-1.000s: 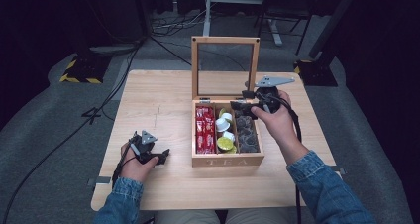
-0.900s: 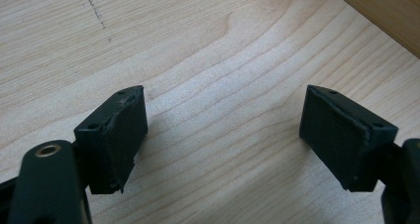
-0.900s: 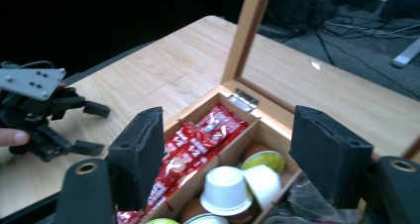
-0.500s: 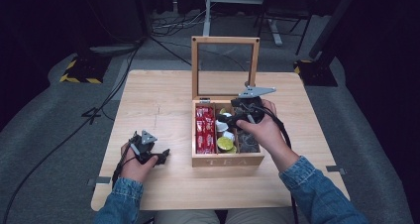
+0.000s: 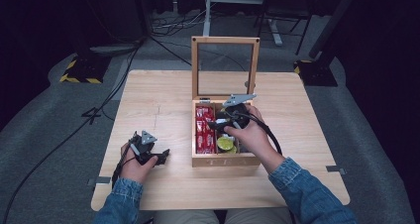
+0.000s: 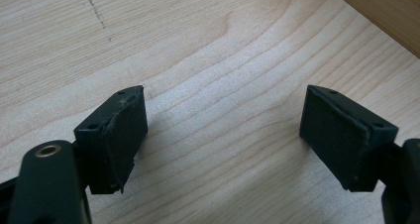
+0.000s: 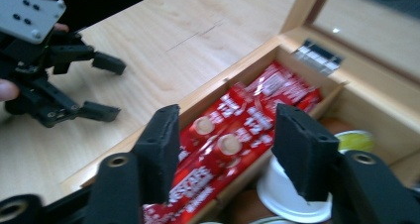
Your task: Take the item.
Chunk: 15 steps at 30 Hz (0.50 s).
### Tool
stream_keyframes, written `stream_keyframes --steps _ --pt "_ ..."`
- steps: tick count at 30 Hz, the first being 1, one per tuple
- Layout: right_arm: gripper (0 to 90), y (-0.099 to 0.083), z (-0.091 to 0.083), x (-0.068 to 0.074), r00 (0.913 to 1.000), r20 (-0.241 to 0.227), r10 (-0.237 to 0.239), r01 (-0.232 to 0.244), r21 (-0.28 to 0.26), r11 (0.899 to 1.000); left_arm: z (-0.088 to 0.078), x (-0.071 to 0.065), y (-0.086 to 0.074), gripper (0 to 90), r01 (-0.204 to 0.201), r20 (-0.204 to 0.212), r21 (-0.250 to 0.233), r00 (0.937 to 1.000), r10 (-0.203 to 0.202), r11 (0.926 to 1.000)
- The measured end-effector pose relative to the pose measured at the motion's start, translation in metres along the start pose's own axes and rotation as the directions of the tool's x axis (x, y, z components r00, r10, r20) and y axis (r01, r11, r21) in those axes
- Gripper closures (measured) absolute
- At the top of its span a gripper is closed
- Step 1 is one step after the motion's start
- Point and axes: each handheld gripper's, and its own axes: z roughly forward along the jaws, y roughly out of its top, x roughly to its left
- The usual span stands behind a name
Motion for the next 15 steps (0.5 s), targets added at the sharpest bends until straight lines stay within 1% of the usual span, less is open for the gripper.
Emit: stream_keyframes --steps 1,3,5,7,10,12,15 --pt "46.3 -0.001 0.003 0.001 0.9998 -0.015 0.013 -0.012 0.011 1.0 0.0 0.0 0.0 18.9 0.0 0.0 0.0 1.0 0.0 1.0" --pt "46.8 -0.002 0.009 0.004 0.9997 -0.016 0.02 -0.019 0.035 0.999 0.0 0.0 0.0 18.9 0.0 0.0 0.0 1.0 0.0 1.0" --pt "47.9 -0.004 0.016 0.006 1.0 0.0 0.002 -0.002 0.071 0.997 0.0 0.0 0.0 19.0 0.0 0.0 0.0 1.0 0.0 1.0" --pt "48.3 -0.007 0.023 0.007 0.9999 0.003 -0.011 0.01 0.101 0.995 0.0 0.0 0.0 18.9 0.0 0.0 0.0 1.0 0.0 1.0" --pt "48.2 -0.008 0.027 0.008 1.0 0.005 -0.008 0.007 0.111 0.994 0.0 0.0 0.0 19.0 0.0 0.0 0.0 1.0 0.0 1.0" --pt "47.4 -0.01 0.032 0.009 0.9997 0.02 -0.015 0.013 0.121 0.993 0.0 0.0 0.0 18.9 -0.001 0.0 0.0 1.0 0.001 1.0" --pt "46.8 -0.011 0.036 0.011 0.9997 0.018 -0.016 0.014 0.124 0.992 0.0 0.0 0.0 18.9 0.0 0.0 0.0 1.0 0.0 1.0"
